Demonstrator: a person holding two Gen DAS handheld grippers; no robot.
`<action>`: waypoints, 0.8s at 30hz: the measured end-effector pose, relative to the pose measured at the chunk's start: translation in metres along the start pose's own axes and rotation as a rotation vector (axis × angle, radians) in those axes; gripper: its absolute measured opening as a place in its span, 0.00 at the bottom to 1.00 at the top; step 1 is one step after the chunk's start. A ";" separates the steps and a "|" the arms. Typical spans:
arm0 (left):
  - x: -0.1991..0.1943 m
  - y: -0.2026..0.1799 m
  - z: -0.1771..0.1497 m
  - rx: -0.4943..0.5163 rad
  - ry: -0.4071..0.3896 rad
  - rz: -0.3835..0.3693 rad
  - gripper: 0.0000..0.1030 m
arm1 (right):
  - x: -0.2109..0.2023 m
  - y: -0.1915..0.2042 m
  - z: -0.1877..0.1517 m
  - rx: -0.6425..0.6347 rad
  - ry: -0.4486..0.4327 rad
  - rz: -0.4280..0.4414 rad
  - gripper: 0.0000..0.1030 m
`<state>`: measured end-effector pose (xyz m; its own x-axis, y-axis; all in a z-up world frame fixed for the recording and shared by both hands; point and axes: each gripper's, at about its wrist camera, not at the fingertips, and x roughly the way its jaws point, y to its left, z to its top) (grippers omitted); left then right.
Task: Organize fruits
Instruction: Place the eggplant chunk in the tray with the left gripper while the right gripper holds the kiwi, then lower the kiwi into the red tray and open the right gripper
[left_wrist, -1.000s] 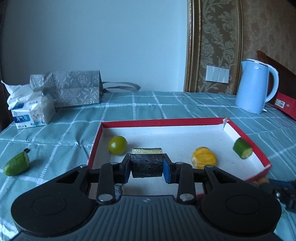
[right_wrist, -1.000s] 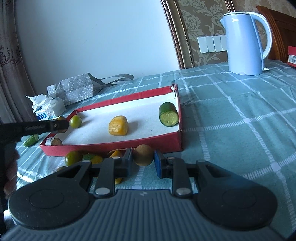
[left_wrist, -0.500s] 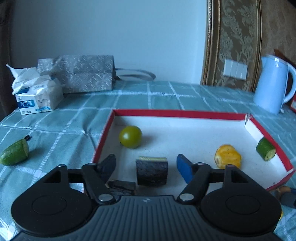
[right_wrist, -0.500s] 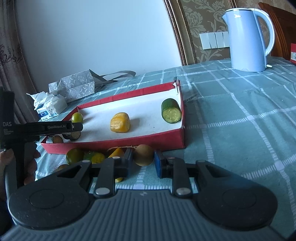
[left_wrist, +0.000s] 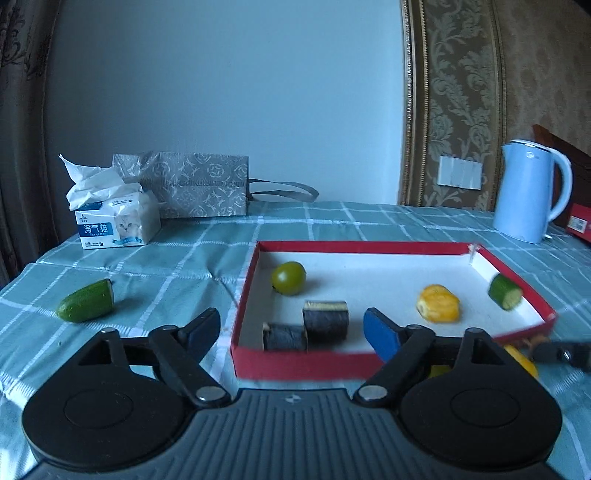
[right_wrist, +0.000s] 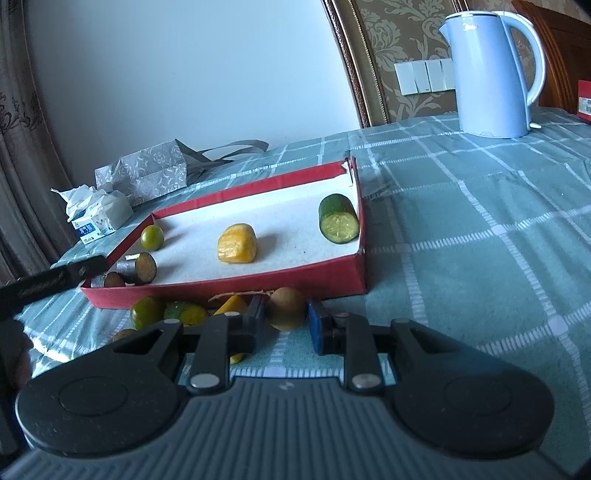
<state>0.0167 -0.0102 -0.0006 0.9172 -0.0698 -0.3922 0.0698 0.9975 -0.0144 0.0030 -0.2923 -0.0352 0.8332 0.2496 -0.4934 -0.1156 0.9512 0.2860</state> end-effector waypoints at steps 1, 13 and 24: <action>-0.003 0.000 -0.002 0.005 0.005 -0.016 0.84 | -0.001 0.000 0.000 -0.002 -0.007 -0.002 0.23; 0.005 -0.014 -0.014 0.095 0.095 -0.073 0.84 | -0.028 0.010 -0.006 -0.041 -0.150 -0.050 0.23; 0.015 -0.013 -0.018 0.089 0.168 -0.076 0.84 | -0.025 0.023 0.016 -0.107 -0.212 -0.124 0.23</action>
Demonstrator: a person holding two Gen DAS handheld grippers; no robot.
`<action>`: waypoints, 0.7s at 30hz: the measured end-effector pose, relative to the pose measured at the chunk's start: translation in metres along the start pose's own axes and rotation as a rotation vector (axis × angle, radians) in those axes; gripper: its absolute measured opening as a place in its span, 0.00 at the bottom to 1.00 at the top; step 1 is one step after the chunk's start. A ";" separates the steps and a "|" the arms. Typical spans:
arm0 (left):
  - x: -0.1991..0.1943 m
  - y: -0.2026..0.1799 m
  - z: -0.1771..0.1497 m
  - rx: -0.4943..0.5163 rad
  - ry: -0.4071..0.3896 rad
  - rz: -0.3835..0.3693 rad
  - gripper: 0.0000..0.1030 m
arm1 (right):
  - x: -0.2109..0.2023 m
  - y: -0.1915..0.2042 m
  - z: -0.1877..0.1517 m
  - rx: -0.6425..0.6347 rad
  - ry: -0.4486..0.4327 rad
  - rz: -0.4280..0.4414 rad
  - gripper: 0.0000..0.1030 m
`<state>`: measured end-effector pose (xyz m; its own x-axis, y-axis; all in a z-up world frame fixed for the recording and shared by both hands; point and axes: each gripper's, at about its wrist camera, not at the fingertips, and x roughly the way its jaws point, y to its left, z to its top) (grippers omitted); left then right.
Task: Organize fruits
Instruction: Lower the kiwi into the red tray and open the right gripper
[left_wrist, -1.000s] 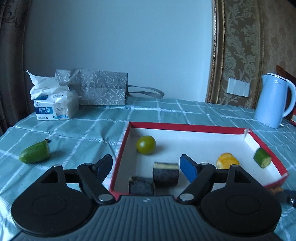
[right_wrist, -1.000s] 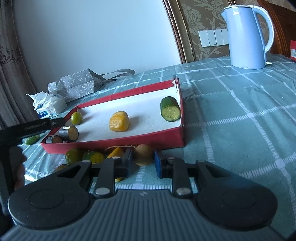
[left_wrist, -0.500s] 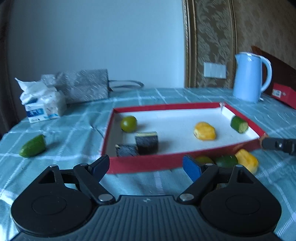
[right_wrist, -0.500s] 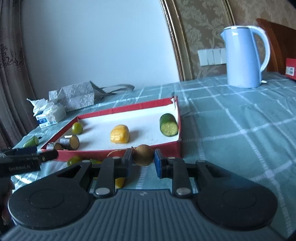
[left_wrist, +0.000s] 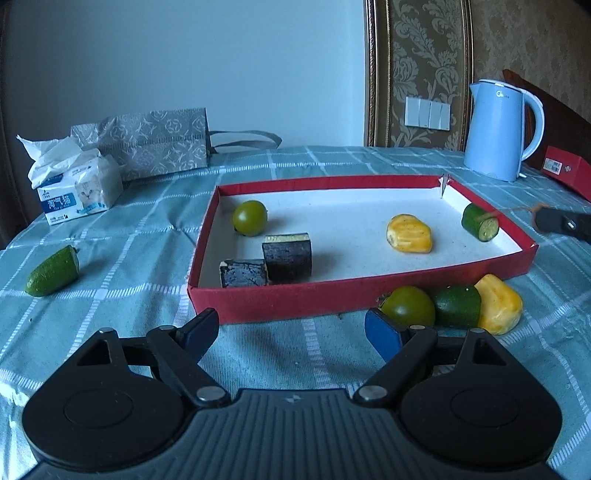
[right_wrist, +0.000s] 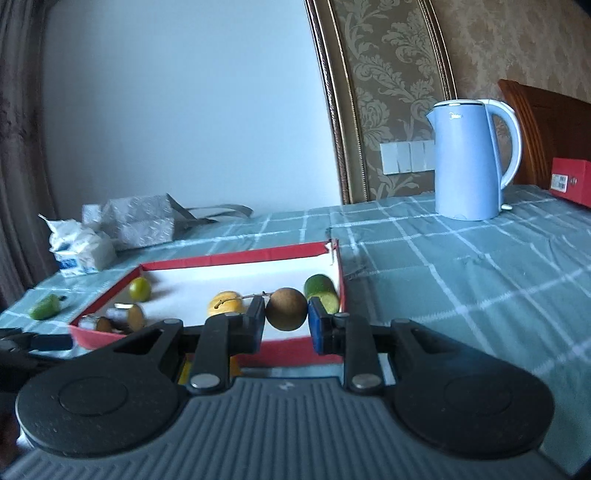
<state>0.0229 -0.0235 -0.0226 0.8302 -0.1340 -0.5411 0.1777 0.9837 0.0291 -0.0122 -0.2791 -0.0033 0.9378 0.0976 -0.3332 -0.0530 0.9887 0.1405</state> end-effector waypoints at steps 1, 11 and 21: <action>0.000 0.000 0.000 -0.002 0.003 0.001 0.84 | 0.007 0.001 0.004 -0.013 0.010 -0.004 0.23; 0.011 0.007 0.002 -0.045 0.063 -0.012 0.84 | 0.072 0.017 0.021 -0.086 0.161 -0.018 0.23; 0.012 0.004 0.002 -0.041 0.066 -0.007 0.84 | 0.099 0.024 0.016 -0.118 0.223 -0.025 0.37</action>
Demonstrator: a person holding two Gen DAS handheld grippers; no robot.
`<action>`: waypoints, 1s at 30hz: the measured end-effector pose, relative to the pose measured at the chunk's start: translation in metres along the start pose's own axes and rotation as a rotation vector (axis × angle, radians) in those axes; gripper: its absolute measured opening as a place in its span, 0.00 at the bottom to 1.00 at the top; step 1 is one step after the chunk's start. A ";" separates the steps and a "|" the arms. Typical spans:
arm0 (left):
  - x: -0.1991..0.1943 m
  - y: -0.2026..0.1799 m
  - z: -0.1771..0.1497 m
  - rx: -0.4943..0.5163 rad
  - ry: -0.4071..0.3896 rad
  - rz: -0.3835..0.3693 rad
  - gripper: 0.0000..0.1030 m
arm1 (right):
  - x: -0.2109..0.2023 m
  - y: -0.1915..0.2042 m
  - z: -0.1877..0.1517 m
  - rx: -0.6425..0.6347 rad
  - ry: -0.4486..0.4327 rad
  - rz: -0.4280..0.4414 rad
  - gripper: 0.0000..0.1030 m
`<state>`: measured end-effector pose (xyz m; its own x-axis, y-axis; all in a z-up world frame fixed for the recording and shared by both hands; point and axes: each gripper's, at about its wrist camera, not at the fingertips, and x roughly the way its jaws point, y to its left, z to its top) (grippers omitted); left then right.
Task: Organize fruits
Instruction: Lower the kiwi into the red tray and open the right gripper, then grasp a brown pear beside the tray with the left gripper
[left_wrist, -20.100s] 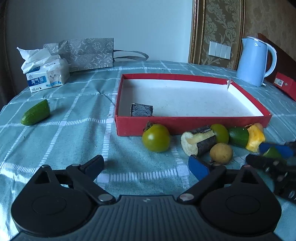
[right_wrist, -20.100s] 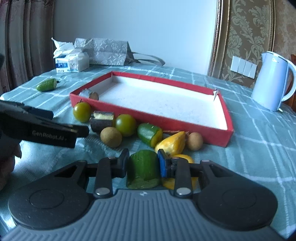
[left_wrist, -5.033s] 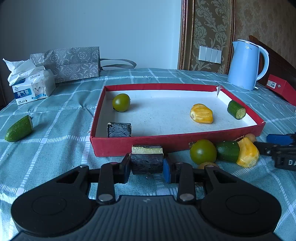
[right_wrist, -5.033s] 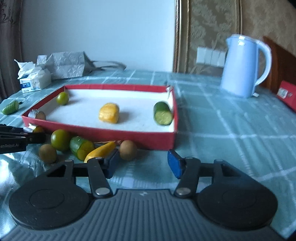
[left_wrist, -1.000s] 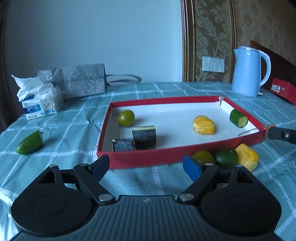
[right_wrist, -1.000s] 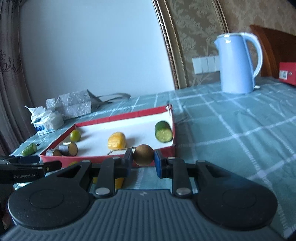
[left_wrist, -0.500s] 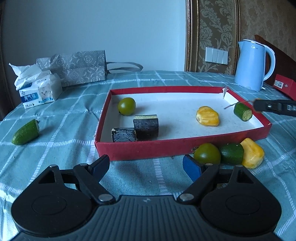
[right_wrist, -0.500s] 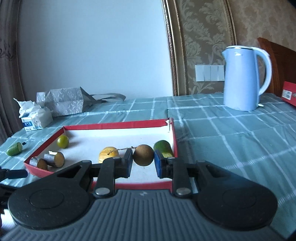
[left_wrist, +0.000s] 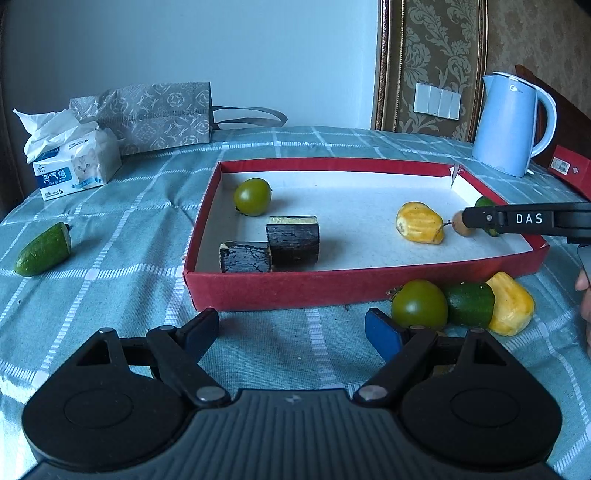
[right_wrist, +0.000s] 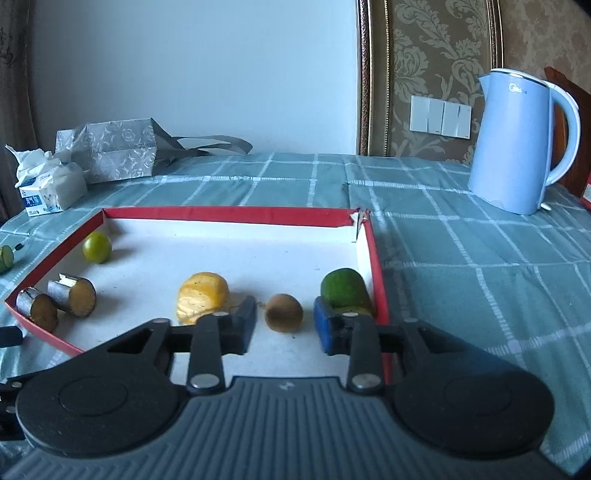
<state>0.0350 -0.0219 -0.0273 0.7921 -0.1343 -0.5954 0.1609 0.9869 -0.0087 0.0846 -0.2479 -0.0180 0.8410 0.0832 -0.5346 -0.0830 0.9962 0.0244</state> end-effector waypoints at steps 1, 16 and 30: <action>0.000 0.000 0.000 0.002 0.000 0.001 0.84 | 0.000 0.000 0.000 0.003 -0.002 0.008 0.43; -0.007 0.001 -0.002 -0.002 -0.018 -0.022 0.84 | -0.079 -0.061 -0.038 0.386 -0.259 -0.042 1.00; -0.026 -0.004 -0.005 0.010 -0.090 -0.141 0.86 | -0.075 -0.072 -0.048 0.451 -0.187 -0.054 1.00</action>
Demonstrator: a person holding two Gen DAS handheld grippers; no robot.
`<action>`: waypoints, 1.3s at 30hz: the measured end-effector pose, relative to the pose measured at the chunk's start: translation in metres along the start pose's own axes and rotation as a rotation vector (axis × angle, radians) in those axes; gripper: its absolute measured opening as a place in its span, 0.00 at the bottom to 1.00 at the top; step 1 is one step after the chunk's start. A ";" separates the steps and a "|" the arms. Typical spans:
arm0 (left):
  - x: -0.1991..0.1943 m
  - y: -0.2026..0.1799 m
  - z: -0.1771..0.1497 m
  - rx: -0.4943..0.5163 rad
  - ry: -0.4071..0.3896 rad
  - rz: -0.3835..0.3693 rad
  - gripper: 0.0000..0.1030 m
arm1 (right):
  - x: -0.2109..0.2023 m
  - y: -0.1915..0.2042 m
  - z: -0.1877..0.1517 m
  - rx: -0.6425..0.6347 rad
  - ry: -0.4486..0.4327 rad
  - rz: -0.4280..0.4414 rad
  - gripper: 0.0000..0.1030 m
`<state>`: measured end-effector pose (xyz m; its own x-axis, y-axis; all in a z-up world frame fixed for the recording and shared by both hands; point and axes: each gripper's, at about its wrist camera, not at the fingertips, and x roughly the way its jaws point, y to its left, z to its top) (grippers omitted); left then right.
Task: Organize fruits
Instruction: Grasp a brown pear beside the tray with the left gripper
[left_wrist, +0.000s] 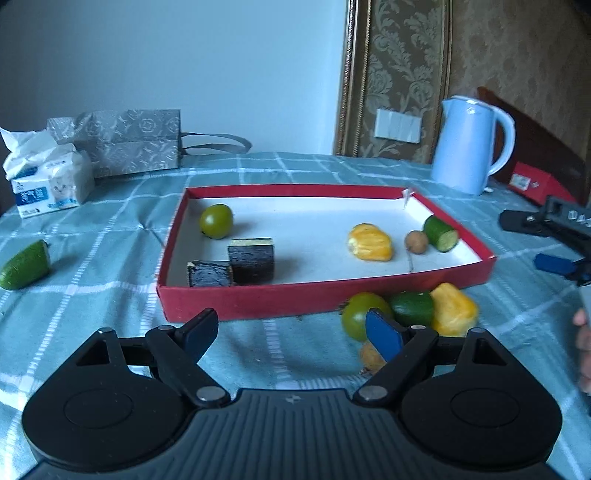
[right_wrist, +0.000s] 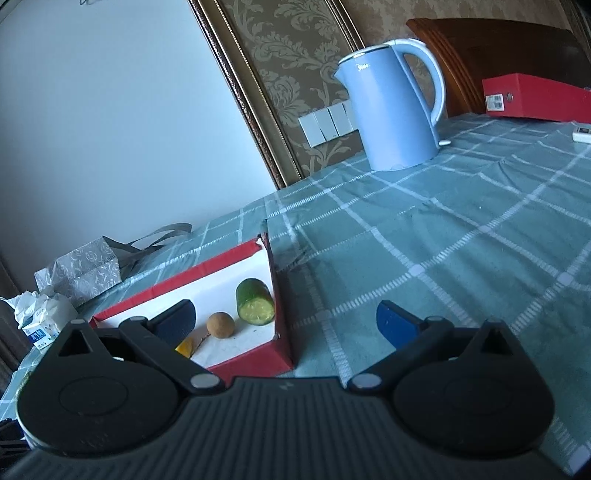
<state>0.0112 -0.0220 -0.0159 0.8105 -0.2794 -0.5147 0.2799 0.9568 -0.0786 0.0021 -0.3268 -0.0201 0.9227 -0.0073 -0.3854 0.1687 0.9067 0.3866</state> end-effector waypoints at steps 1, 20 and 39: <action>-0.002 0.000 -0.001 0.001 -0.005 -0.018 0.87 | 0.000 -0.001 0.000 0.002 0.001 0.000 1.00; 0.005 -0.031 -0.009 0.132 0.023 -0.031 0.93 | 0.005 0.000 -0.002 0.017 0.040 -0.004 1.00; 0.008 -0.051 -0.014 0.190 0.066 -0.082 0.27 | 0.008 0.001 -0.003 0.013 0.061 -0.010 1.00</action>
<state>-0.0041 -0.0718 -0.0276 0.7472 -0.3442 -0.5684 0.4410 0.8968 0.0366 0.0089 -0.3247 -0.0251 0.8982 0.0093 -0.4395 0.1828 0.9013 0.3927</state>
